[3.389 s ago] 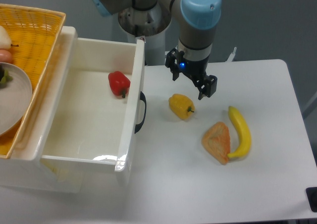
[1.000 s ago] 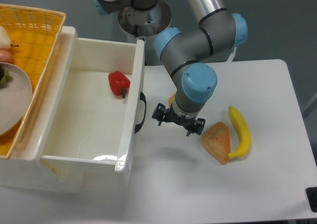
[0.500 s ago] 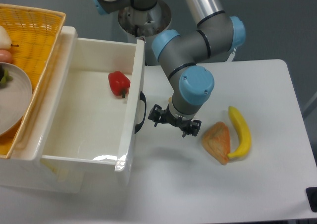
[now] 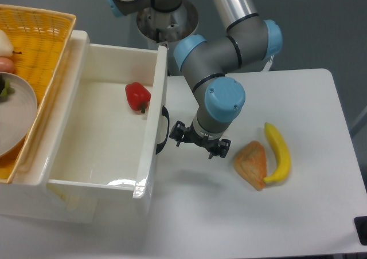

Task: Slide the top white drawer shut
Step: 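Press the gripper against the drawer front beside the black handle, then push the drawer front toward the cabinet, sliding the drawer inward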

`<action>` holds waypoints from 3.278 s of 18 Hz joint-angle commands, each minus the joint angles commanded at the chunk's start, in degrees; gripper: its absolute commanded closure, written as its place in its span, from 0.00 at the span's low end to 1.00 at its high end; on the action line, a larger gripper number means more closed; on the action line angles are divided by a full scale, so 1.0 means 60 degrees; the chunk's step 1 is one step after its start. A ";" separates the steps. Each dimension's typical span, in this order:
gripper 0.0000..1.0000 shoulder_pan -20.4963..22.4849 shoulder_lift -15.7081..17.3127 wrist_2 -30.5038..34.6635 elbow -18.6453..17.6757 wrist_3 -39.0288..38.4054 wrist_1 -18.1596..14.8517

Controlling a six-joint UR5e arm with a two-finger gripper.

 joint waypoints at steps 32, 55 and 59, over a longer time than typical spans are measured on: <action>0.00 -0.0527 0.0381 -0.0176 0.0000 -0.0308 -0.0586; 0.00 -0.0908 0.0512 -0.0425 0.0000 -0.0308 -0.0864; 0.00 -0.0996 0.0557 -0.0483 -0.0029 -0.0308 -0.0908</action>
